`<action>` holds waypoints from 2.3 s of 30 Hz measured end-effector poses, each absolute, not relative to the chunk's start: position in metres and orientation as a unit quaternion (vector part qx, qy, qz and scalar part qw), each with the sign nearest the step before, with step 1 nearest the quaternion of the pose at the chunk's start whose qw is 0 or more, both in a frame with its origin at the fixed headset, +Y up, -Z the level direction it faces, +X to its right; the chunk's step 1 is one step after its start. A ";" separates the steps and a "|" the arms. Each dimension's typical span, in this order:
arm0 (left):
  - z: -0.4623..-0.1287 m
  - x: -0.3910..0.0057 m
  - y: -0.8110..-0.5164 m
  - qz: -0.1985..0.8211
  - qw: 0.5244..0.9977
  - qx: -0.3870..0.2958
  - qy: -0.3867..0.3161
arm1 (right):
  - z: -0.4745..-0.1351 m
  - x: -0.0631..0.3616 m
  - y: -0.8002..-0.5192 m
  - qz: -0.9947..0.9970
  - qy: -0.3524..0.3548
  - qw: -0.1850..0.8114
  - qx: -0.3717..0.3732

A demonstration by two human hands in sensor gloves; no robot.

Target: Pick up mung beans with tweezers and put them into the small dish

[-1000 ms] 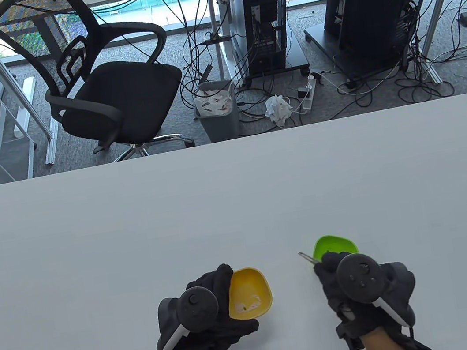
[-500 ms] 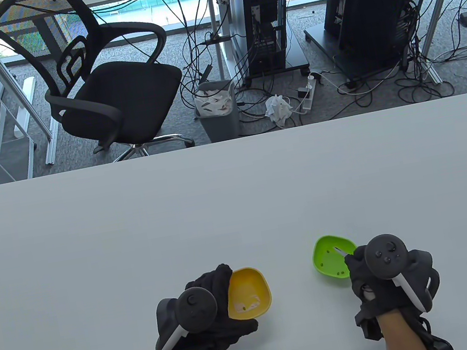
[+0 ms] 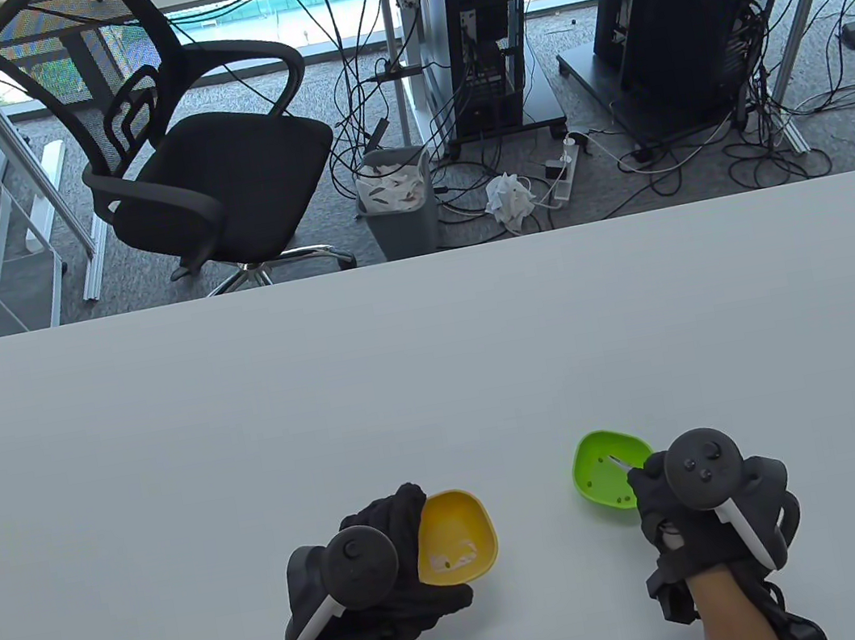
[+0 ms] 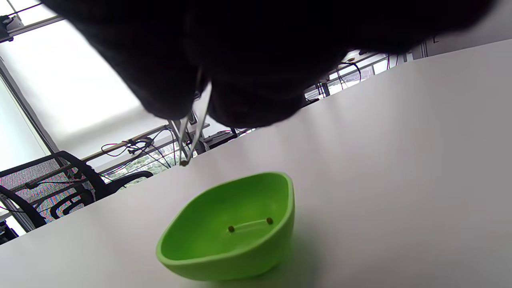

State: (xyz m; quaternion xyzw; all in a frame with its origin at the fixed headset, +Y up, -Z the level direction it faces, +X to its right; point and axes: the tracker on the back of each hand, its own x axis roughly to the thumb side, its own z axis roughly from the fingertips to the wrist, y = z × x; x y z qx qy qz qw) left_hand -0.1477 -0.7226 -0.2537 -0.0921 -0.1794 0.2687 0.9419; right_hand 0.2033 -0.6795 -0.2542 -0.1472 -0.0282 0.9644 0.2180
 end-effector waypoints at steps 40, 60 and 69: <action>-0.253 -0.143 -0.725 0.267 0.940 -0.085 -0.193 | -0.216 0.046 -0.667 0.980 0.014 0.139 0.140; -0.254 -0.141 -0.727 0.262 0.941 -0.095 -0.193 | -0.218 0.041 -0.671 0.981 0.026 0.128 0.142; -0.255 -0.145 -0.727 0.281 0.934 -0.097 -0.197 | -0.224 0.096 -0.651 0.977 -0.034 0.202 0.066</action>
